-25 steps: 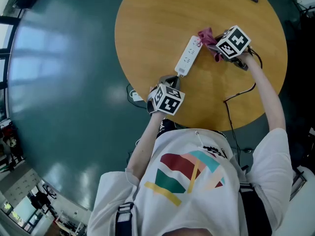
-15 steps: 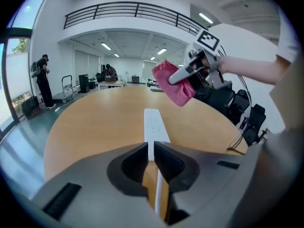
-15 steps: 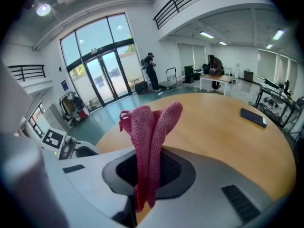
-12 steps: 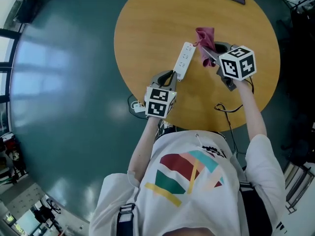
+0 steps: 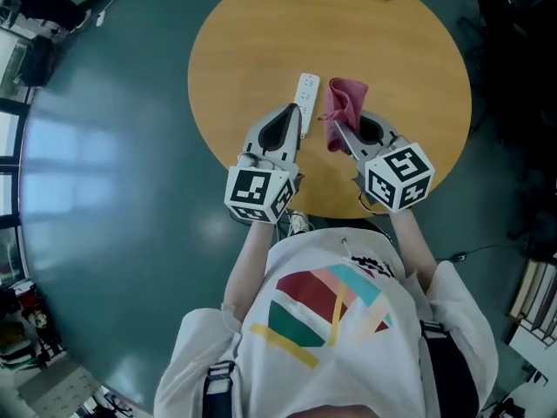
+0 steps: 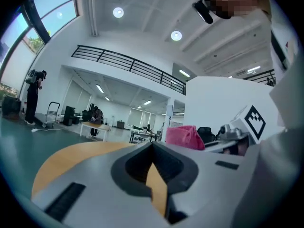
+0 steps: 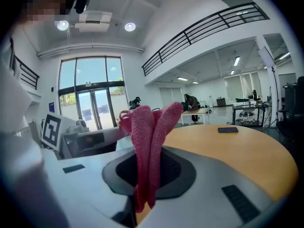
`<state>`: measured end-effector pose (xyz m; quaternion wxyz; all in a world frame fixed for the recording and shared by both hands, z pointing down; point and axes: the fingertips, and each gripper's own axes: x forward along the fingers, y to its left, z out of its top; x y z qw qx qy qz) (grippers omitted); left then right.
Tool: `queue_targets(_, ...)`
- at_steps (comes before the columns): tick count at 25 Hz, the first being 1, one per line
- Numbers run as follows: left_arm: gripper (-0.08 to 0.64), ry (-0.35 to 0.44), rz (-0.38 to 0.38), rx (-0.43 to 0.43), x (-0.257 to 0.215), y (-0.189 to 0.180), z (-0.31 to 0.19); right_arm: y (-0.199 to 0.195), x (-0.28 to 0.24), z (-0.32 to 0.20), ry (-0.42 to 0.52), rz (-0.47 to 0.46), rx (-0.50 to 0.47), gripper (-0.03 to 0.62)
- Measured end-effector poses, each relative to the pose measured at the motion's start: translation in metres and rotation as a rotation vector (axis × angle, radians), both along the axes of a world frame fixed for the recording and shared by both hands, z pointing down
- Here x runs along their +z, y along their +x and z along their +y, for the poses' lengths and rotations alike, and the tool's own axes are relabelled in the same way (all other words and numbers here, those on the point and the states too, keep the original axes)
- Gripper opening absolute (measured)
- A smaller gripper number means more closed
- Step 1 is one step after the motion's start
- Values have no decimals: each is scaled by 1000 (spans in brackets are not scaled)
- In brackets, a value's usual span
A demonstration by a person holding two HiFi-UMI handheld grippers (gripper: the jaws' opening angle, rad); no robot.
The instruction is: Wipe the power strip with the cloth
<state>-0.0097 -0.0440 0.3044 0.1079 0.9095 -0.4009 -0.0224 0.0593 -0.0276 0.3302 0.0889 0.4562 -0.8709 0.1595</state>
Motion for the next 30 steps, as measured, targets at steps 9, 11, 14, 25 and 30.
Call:
queue_targets(9,44,91,-21,-56,-9,-15,41,-21,18,75,47,83,-5,38)
queue_targets(11,44,105,-36,-53,-10,-14,47,-19,18,79,62,89,6,38)
queue_targets(14,44,111,-47,-46,-10,-15,54,-18,15,82,77,77,25,38)
queue_targets(25,44,127,-82,-29,-13,-12,62,-23,13,82,91,81,20,38)
queue_targets(30,44,133,-90,-12,-18,-11,67,-20,10,82,81,60,45,38)
